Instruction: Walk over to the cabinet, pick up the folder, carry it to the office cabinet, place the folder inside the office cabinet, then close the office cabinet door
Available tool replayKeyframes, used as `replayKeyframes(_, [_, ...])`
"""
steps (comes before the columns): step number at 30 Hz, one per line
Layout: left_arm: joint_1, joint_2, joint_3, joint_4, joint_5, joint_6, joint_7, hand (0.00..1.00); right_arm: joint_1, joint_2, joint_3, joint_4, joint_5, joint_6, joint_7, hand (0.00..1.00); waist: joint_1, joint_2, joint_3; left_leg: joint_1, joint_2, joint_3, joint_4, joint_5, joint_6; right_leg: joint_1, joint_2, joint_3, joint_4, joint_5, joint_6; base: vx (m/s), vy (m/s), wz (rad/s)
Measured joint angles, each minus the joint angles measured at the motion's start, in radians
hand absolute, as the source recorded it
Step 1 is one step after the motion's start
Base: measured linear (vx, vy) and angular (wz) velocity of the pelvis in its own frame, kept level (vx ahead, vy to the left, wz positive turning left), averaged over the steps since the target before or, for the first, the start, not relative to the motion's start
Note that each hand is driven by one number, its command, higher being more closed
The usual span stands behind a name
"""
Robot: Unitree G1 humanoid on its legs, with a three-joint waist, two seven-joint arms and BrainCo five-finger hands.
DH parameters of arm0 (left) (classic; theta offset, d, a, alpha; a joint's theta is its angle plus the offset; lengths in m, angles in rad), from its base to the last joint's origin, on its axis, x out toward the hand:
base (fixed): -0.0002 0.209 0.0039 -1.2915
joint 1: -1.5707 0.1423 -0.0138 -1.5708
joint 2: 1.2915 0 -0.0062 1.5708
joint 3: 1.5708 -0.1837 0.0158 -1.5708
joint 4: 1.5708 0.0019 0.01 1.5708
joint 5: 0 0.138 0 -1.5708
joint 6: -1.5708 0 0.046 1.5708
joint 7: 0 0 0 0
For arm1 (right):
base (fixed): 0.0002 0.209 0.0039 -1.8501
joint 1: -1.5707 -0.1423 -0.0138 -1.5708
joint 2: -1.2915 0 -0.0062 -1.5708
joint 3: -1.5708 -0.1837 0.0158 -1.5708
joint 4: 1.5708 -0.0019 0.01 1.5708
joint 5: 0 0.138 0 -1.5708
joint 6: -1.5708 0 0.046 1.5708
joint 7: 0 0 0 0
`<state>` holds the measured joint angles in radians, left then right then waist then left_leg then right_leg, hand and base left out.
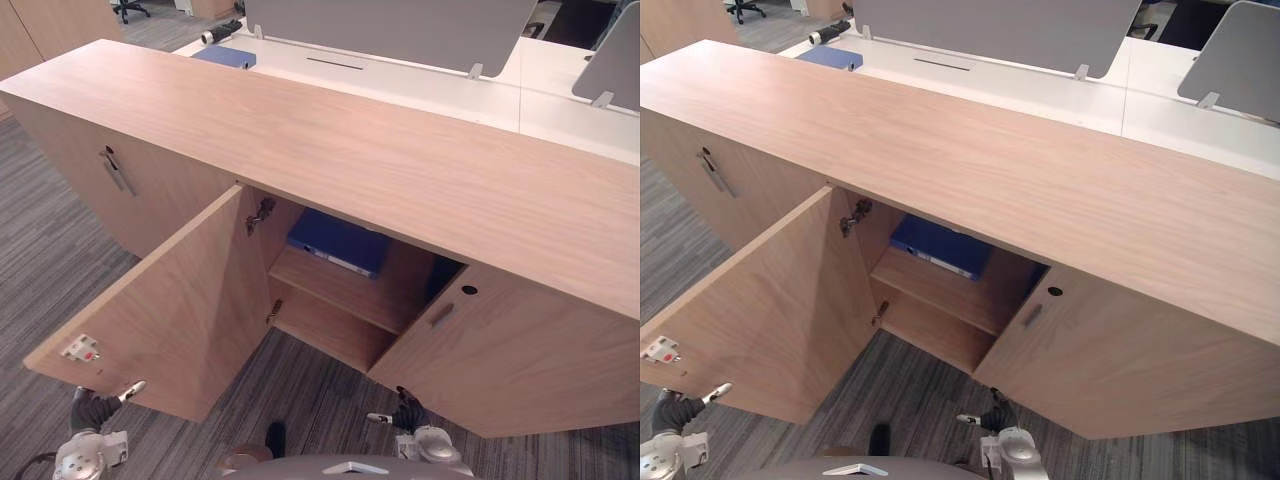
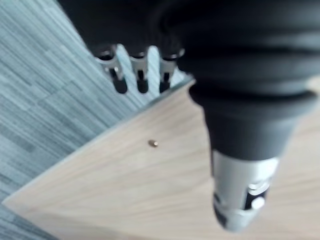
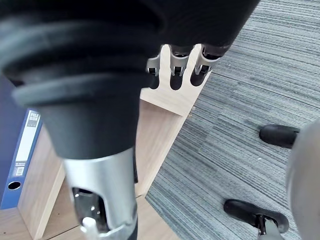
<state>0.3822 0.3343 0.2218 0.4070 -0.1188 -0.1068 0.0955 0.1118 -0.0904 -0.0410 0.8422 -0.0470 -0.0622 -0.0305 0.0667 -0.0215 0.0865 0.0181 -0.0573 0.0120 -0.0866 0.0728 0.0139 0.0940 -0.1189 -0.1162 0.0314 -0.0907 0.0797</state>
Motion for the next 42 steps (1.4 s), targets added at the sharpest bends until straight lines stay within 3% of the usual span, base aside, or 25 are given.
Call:
replayKeyframes(5, [0.074, -0.034, -0.095, -0.065, -0.017, 0.0, -0.053, 0.0, 0.002, 0.0, 0.0, 0.0, 0.0, 0.0, 0.0, 0.0, 0.0, 0.016, -0.005, -0.005, -0.002, 0.017, 0.0, -0.001, 0.002, -0.024, -0.003, 0.025, 0.025, -0.005, 0.006, -0.08, 0.034, -0.05])
replayKeyframes(9, [0.128, -0.089, -0.169, -0.155, -0.038, 0.0, -0.083, 0.0, 0.013, 0.001, 0.0, 0.0, 0.0, 0.0, 0.0, 0.0, -0.005, 0.026, -0.016, -0.027, -0.007, 0.017, 0.0, -0.002, 0.001, -0.05, -0.008, 0.033, 0.041, -0.023, -0.016, -0.07, 0.05, 0.08])
replayKeyframes(11, [0.129, -0.113, -0.206, -0.213, -0.048, -0.005, -0.109, 0.0, 0.031, 0.01, -0.001, 0.002, 0.0, 0.0, -0.001, 0.0, -0.01, 0.009, -0.018, -0.049, -0.023, 0.02, 0.041, 0.002, 0.013, -0.074, -0.028, 0.05, 0.044, -0.027, -0.024, 0.01, 0.108, -0.08])
replayKeyframes(12, [0.137, -0.133, -0.234, -0.247, -0.059, -0.006, -0.126, 0.0, 0.031, -0.002, -0.001, 0.002, 0.0, 0.001, -0.001, 0.0, -0.009, 0.033, -0.029, -0.024, -0.021, 0.024, 0.021, -0.007, 0.018, -0.071, -0.017, 0.056, 0.039, -0.025, -0.025, 0.06, 0.052, -0.3])
replayKeyframes(13, [0.151, -0.134, -0.266, -0.265, -0.06, -0.008, -0.137, 0.0, 0.042, 0.004, -0.002, -0.003, 0.005, -0.001, -0.001, 0.0, -0.02, 0.034, -0.036, -0.015, -0.025, 0.034, -0.001, -0.011, 0.016, -0.07, -0.019, 0.061, 0.035, -0.028, -0.029, 0.05, 0.078, -0.39])
replayKeyframes(18, [0.163, -0.151, -0.388, -0.342, -0.073, -0.013, -0.188, 0.0, 0.043, 0.011, -0.002, -0.001, 0.001, -0.001, -0.002, 0.0, -0.044, 0.026, -0.051, -0.022, -0.048, 0.048, -0.001, -0.012, 0.014, -0.089, -0.038, 0.09, 0.041, -0.035, -0.03, -0.03, 0.109, -0.11])
replayKeyframes(19, [0.157, -0.158, -0.403, -0.359, -0.076, -0.013, -0.195, 0.0, 0.047, 0.016, -0.002, -0.001, 0.001, 0.0, -0.002, 0.0, -0.052, 0.008, -0.057, -0.03, -0.061, 0.049, -0.001, -0.031, -0.009, -0.109, -0.053, 0.11, 0.046, -0.044, -0.04, -0.02, 0.134, -0.19])
replayKeyframes(20, [0.136, -0.165, -0.415, -0.352, -0.079, -0.011, -0.2, 0.0, 0.055, 0.034, -0.005, 0.001, 0.001, -0.004, -0.003, 0.0, -0.056, -0.013, -0.065, -0.066, -0.08, 0.063, 0.099, -0.032, 0.057, -0.134, -0.084, 0.129, 0.048, -0.041, -0.036, 0.03, 0.13, -0.3])
replayKeyframes(21, [0.133, -0.173, -0.426, -0.352, -0.087, -0.009, -0.201, 0.0, 0.058, 0.028, -0.011, -0.003, 0.006, -0.004, -0.003, 0.0, -0.052, 0.0, -0.062, -0.077, -0.065, 0.067, 0.167, -0.041, 0.076, -0.131, -0.071, 0.132, 0.045, -0.037, -0.033, 0.09, 0.088, -0.57])
replayKeyframes(22, [0.134, -0.188, -0.442, -0.342, -0.099, -0.01, -0.204, 0.0, 0.056, 0.018, -0.012, 0.0, 0.002, -0.003, -0.004, 0.0, -0.05, 0.026, -0.071, -0.062, -0.051, 0.072, 0.151, -0.089, 0.083, -0.125, -0.054, 0.142, 0.031, -0.026, -0.032, 0.08, 0.047, -0.58])
replayKeyframes(24, [0.113, -0.184, -0.46, -0.339, -0.115, -0.006, -0.206, 0.0, 0.046, 0.018, -0.012, 0.0, 0.002, -0.003, -0.003, 0.0, -0.075, 0.053, -0.084, -0.053, -0.026, 0.076, 0.097, -0.085, 0.061, -0.126, -0.013, 0.138, 0.043, -0.009, -0.021, 0.01, 0.051, -0.32])
replayKeyframes(27, [0.057, -0.177, -0.5, -0.339, -0.137, -0.006, -0.209, 0.0, 0.061, 0.03, -0.014, 0.001, 0.002, -0.002, -0.004, 0.0, -0.077, 0.03, -0.09, -0.029, -0.032, 0.083, 0.012, -0.06, 0.024, -0.096, 0.041, 0.129, 0.046, -0.022, -0.035, -0.04, -0.042, -0.07])
replayKeyframes(32, [-0.049, -0.199, -0.633, -0.354, -0.143, -0.028, -0.219, 0.0, 0.045, 0.019, -0.021, -0.003, 0.002, -0.003, -0.005, 0.0, -0.098, 0.053, -0.073, -0.034, -0.048, 0.11, 0.0, -0.055, -0.013, -0.113, 0.035, 0.164, 0.046, -0.015, -0.027, -0.07, 0.021, -0.1])
replayKeyframes(34, [-0.09, -0.218, -0.667, -0.331, -0.133, -0.032, -0.23, 0.0, 0.045, 0.025, -0.018, 0.003, 0.004, -0.004, -0.009, 0.0, -0.105, 0.035, -0.074, -0.055, -0.066, 0.142, 0.094, -0.049, 0.07, -0.128, -0.003, 0.189, 0.019, -0.002, -0.044, 0.01, 0.105, -0.53])
replayKeyframes(35, [-0.11, -0.238, -0.684, -0.307, -0.131, -0.034, -0.232, 0.0, 0.046, 0.021, -0.013, -0.001, 0.004, -0.003, -0.013, 0.0, -0.103, 0.044, -0.074, -0.046, -0.043, 0.14, 0.143, -0.068, 0.068, -0.122, 0.01, 0.201, -0.008, 0.012, -0.047, 0.13, 0.047, -0.9])
replayKeyframes(37, [-0.199, -0.253, -0.723, -0.23, -0.111, -0.034, -0.231, 0.0, 0.043, 0.012, -0.01, -0.004, 0.009, -0.004, -0.026, 0.0, -0.131, 0.07, -0.081, -0.014, -0.017, 0.159, 0.072, -0.077, 0.047, -0.11, 0.034, 0.227, -0.06, 0.046, -0.054, 0.11, 0.018, -0.74])
replayKeyframes(39, [-0.249, -0.239, -0.735, -0.217, -0.108, -0.033, -0.227, 0.0, 0.04, 0.027, -0.011, 0.0, 0.01, -0.003, -0.037, 0.0, -0.144, 0.042, -0.078, -0.014, -0.014, 0.183, 0.046, -0.077, 0.046, -0.134, 0.039, 0.24, -0.056, 0.047, -0.054, 0.0, 0.034, -0.36])
replayKeyframes(42, [-0.298, -0.234, -0.757, -0.184, -0.092, -0.033, -0.192, 0.0, 0.04, 0.033, -0.019, 0.001, 0.012, -0.002, -0.042, 0.0, -0.157, 0.037, -0.076, 0.006, 0.009, 0.192, 0.001, -0.063, 0.026, -0.123, 0.076, 0.238, -0.036, 0.047, -0.055, 0.02, -0.013, -0.16])
